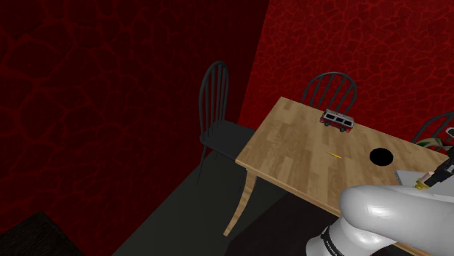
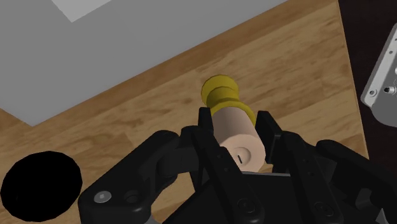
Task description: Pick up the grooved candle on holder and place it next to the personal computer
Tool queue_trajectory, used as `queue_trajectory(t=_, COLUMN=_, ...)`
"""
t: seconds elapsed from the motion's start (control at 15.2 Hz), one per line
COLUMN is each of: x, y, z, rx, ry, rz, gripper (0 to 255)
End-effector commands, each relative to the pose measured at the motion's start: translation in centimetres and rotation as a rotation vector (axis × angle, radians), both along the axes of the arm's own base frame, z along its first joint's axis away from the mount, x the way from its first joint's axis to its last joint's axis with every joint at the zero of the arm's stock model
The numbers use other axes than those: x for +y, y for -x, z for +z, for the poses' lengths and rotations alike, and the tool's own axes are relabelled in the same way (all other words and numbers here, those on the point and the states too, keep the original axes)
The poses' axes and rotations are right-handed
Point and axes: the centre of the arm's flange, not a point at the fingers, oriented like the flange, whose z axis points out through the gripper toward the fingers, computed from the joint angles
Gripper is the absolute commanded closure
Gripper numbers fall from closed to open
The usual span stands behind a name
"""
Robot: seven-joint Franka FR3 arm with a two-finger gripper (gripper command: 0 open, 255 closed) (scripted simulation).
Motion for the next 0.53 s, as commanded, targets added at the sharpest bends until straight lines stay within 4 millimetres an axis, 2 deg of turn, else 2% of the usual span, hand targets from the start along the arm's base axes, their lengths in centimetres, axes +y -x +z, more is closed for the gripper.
queue_trajectory(t=0.0, x=0.0, y=0.0, z=-1.1, rx=0.0, ry=0.0, rz=0.0, gripper=255)
queue_trajectory(t=0.46, x=0.0, y=0.0, z=-4.8, rx=0.0, ry=0.0, rz=0.0, gripper=255)
